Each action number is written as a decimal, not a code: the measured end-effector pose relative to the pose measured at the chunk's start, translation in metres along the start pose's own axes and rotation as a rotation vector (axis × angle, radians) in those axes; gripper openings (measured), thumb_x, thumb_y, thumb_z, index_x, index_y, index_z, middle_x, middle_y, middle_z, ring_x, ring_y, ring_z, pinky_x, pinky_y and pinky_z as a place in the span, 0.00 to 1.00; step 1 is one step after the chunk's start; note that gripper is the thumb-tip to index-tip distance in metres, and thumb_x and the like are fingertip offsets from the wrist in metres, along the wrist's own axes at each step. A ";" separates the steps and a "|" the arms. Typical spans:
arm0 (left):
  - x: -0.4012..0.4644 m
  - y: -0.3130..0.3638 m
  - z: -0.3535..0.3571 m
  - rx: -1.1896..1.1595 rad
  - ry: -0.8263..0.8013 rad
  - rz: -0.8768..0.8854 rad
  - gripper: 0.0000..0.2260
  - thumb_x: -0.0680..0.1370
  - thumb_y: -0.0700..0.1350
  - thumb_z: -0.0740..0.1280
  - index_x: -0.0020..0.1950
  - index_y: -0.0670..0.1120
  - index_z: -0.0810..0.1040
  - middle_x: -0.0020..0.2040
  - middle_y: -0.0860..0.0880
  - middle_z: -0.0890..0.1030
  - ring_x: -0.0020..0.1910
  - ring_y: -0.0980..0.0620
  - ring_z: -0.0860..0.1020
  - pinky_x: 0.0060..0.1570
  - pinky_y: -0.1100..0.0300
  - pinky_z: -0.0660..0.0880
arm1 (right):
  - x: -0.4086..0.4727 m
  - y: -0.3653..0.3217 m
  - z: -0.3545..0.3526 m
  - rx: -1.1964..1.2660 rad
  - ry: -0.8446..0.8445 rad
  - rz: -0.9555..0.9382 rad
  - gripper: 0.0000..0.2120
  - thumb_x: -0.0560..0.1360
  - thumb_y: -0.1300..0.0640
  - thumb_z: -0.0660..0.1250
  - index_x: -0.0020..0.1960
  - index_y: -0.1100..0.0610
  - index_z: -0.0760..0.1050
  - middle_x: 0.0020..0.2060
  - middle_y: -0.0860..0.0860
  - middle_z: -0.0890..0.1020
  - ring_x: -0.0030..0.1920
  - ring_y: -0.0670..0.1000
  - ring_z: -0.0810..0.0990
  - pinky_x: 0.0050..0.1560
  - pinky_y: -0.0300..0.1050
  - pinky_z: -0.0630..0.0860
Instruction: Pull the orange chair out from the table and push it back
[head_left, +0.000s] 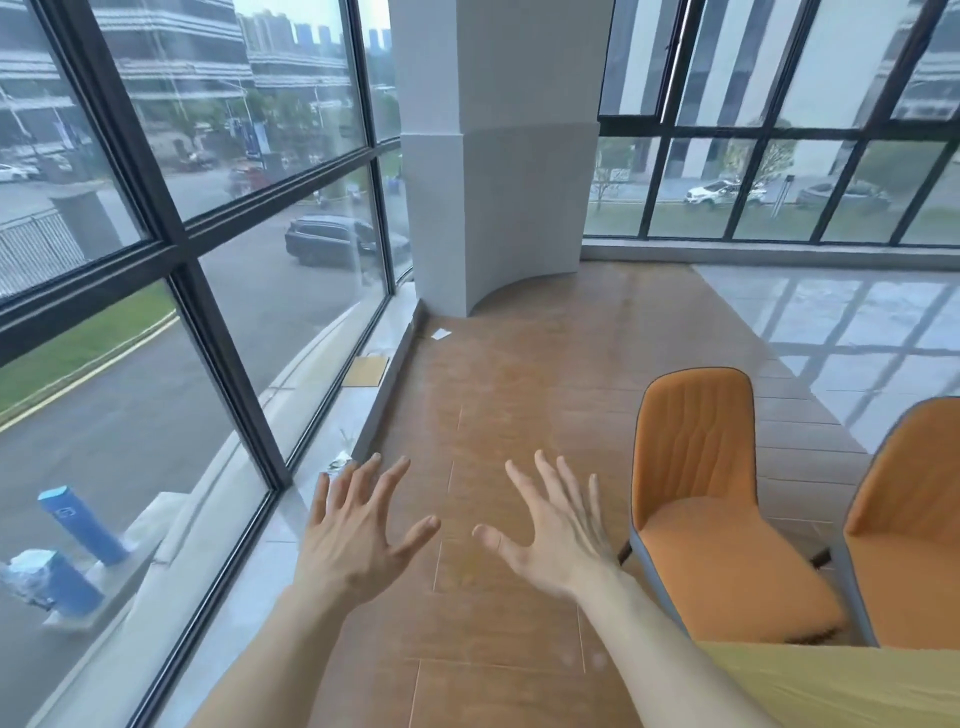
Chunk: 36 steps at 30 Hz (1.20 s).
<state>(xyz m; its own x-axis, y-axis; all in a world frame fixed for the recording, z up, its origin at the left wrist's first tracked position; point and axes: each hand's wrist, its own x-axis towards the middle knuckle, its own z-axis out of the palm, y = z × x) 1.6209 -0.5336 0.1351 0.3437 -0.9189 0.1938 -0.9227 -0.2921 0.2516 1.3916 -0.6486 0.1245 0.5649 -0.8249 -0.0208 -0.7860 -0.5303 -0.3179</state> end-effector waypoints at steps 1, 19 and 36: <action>0.024 -0.005 0.005 0.001 -0.004 0.009 0.40 0.71 0.79 0.45 0.79 0.63 0.50 0.80 0.52 0.56 0.79 0.50 0.47 0.77 0.47 0.38 | 0.023 0.002 -0.002 -0.009 0.010 0.003 0.50 0.68 0.15 0.43 0.83 0.39 0.40 0.83 0.51 0.38 0.81 0.54 0.32 0.78 0.65 0.31; 0.547 -0.016 0.095 -0.086 -0.042 0.275 0.39 0.71 0.79 0.45 0.79 0.64 0.49 0.81 0.52 0.55 0.80 0.47 0.47 0.77 0.45 0.39 | 0.452 0.105 -0.065 -0.048 0.104 0.304 0.48 0.70 0.16 0.46 0.83 0.39 0.41 0.83 0.50 0.36 0.81 0.53 0.31 0.78 0.66 0.30; 0.961 0.261 0.220 -0.090 -0.083 0.705 0.39 0.72 0.79 0.43 0.80 0.62 0.50 0.81 0.49 0.56 0.80 0.46 0.48 0.77 0.43 0.40 | 0.706 0.416 -0.191 0.014 0.363 0.658 0.49 0.69 0.16 0.45 0.83 0.38 0.41 0.84 0.51 0.39 0.81 0.53 0.33 0.77 0.64 0.28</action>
<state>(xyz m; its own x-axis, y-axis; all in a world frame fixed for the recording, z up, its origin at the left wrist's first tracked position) 1.6723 -1.5507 0.1785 -0.3469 -0.8990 0.2674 -0.9012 0.3985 0.1704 1.4152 -1.4891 0.1586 -0.1408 -0.9847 0.1025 -0.9280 0.0952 -0.3601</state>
